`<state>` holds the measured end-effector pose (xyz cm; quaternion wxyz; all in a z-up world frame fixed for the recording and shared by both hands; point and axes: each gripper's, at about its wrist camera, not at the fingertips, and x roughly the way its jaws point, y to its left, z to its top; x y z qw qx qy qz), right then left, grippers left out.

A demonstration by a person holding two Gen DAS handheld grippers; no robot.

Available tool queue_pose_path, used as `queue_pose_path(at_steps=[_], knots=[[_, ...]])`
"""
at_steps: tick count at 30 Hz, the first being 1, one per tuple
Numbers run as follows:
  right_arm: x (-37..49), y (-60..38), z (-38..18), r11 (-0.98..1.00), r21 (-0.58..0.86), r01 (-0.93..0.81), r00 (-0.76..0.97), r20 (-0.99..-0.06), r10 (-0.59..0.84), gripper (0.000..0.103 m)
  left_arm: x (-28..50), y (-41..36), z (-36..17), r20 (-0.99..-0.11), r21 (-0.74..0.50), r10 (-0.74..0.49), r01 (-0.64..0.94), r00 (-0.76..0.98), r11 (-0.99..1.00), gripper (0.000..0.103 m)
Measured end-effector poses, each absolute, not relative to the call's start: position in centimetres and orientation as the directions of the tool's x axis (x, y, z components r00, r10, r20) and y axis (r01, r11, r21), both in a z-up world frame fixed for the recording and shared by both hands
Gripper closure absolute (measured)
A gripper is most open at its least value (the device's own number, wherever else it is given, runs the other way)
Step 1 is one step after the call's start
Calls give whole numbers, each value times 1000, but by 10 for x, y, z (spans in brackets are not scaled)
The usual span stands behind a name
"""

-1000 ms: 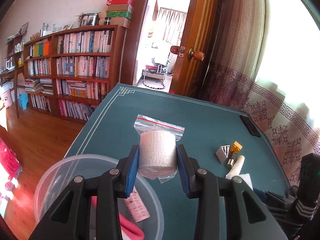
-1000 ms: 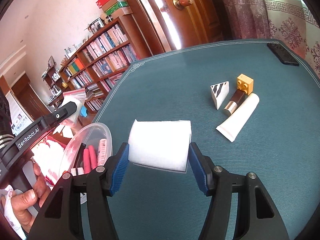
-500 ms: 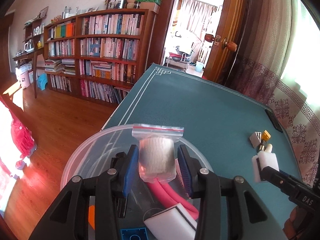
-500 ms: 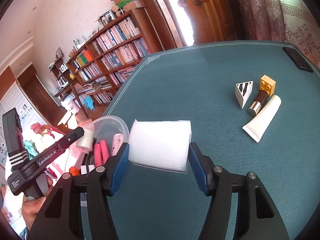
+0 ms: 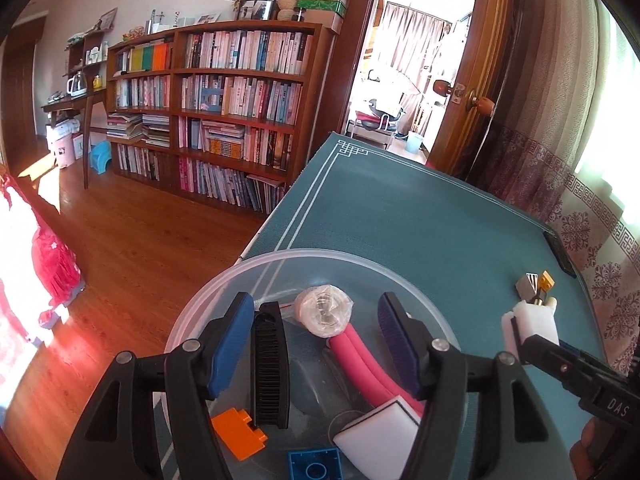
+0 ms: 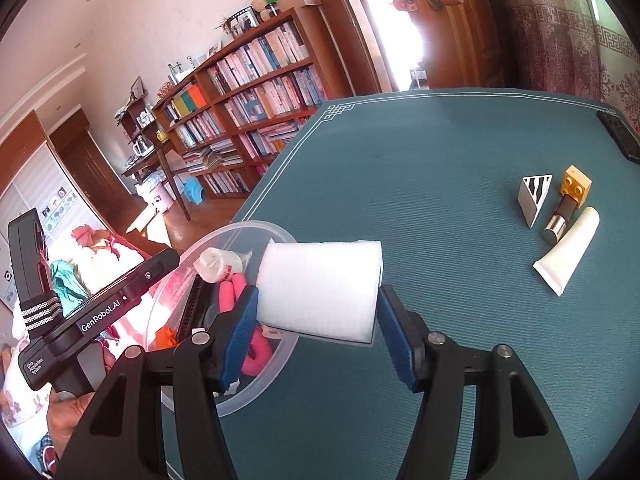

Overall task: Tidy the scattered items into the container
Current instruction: 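Lower the white sponge into the clear bowl and open the right gripper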

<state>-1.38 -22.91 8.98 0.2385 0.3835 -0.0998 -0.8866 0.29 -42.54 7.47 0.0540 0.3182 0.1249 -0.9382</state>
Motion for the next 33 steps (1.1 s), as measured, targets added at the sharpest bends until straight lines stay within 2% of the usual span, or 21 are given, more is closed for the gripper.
queue_pose_path(at_steps=[12, 19, 24, 28, 33], knots=[[-18, -285, 99, -808, 360, 466, -532, -616, -581, 38, 14, -447, 82, -592, -200, -68, 228, -803, -953, 31], [-21, -311, 89, -788, 330, 519, -483, -647, -590, 35, 16, -450, 83, -591, -200, -72, 232, -804, -952, 29], [-15, -316, 83, -770, 305, 560, -468, -651, -598, 33, 15, -450, 82, -595, -202, -66, 229, -801, -952, 27], [-13, -314, 85, -763, 287, 579, -479, -638, -603, 28, 13, -447, 81, -599, -205, -53, 217, -799, -954, 27], [-13, -309, 83, -764, 296, 573, -468, -647, -602, 28, 14, -444, 82, -598, -202, -50, 211, -800, -956, 26]])
